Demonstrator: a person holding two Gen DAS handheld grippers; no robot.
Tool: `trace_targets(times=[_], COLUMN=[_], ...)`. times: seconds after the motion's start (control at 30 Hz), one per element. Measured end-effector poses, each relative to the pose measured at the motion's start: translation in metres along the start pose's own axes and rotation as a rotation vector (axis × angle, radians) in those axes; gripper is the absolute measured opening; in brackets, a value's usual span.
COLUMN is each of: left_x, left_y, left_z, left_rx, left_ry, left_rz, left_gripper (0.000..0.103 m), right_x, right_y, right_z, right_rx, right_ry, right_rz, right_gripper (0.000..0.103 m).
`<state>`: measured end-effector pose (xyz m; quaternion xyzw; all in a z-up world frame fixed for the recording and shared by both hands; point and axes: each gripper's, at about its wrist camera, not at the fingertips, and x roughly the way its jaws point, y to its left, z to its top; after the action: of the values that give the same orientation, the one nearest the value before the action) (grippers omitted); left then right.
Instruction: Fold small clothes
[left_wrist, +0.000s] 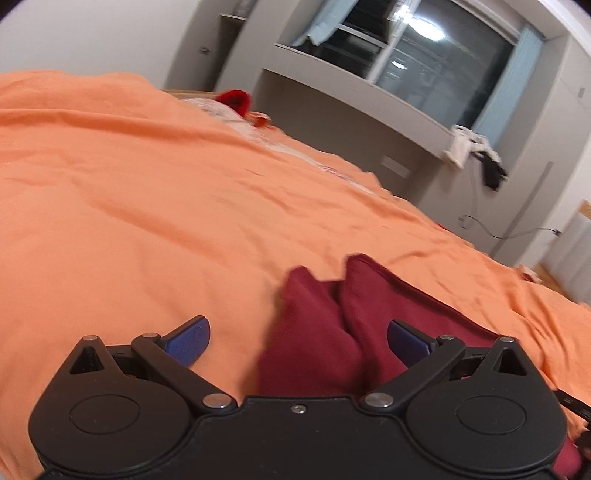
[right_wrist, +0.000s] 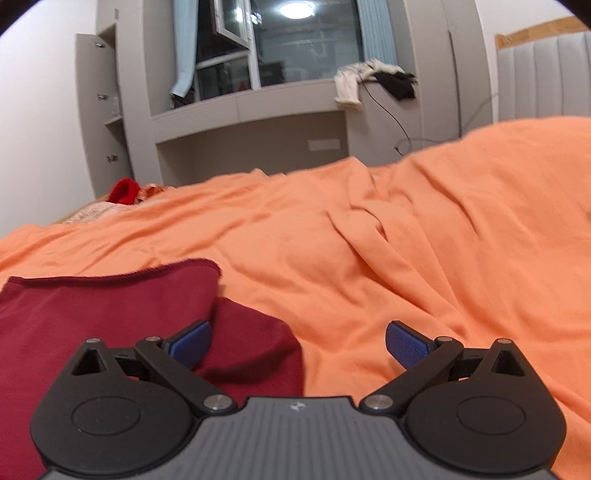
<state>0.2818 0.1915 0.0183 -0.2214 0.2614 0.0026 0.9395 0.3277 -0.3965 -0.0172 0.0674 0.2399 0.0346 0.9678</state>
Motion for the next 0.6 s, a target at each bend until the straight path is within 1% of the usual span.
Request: trace_targets(times=[0.07, 0.1, 0.17, 0.23, 0.27, 0.37, 0.4, 0.43, 0.57, 0.6], left_x=[-0.002, -0.002, -0.002, -0.001, -0.002, -0.003, -0.003, -0.003, -0.011, -0.013], left_y=[-0.002, -0.002, -0.004, -0.003, -0.001, 0.002, 0.003, 0.004, 0.009, 0.010], left_z=[-0.002, -0.003, -0.005, -0.005, -0.005, -0.005, -0.005, -0.005, -0.005, -0.005], left_rx=[-0.004, -0.006, -0.010, -0.019, -0.025, -0.047, -0.056, -0.069, -0.129, -0.137], left_ry=[0.017, 0.024, 0.031, 0.035, 0.035, 0.043, 0.049, 0.056, 0.061, 0.056], left_rz=[-0.046, -0.061, -0.045, -0.013, -0.007, -0.015, -0.021, -0.032, -0.113, -0.127], left_gripper=[0.099, 0.095, 0.086, 0.073, 0.071, 0.060, 0.053, 0.051, 0.049, 0.046], right_x=[0.004, 0.006, 0.008, 0.009, 0.009, 0.009, 0.010, 0.009, 0.010, 0.010], right_y=[-0.004, -0.007, -0.012, -0.014, -0.014, -0.014, -0.014, -0.013, -0.012, -0.012], right_z=[-0.002, -0.002, -0.003, -0.004, -0.004, -0.005, -0.005, -0.005, -0.005, -0.005], right_rx=[0.024, 0.038, 0.062, 0.073, 0.074, 0.070, 0.067, 0.064, 0.059, 0.060], right_ry=[0.022, 0.030, 0.040, 0.042, 0.042, 0.043, 0.044, 0.045, 0.045, 0.045], right_rz=[-0.012, -0.013, -0.012, -0.012, -0.011, -0.013, -0.013, -0.013, -0.011, -0.011], right_gripper=[0.102, 0.102, 0.102, 0.102, 0.102, 0.102, 0.102, 0.102, 0.103, 0.103])
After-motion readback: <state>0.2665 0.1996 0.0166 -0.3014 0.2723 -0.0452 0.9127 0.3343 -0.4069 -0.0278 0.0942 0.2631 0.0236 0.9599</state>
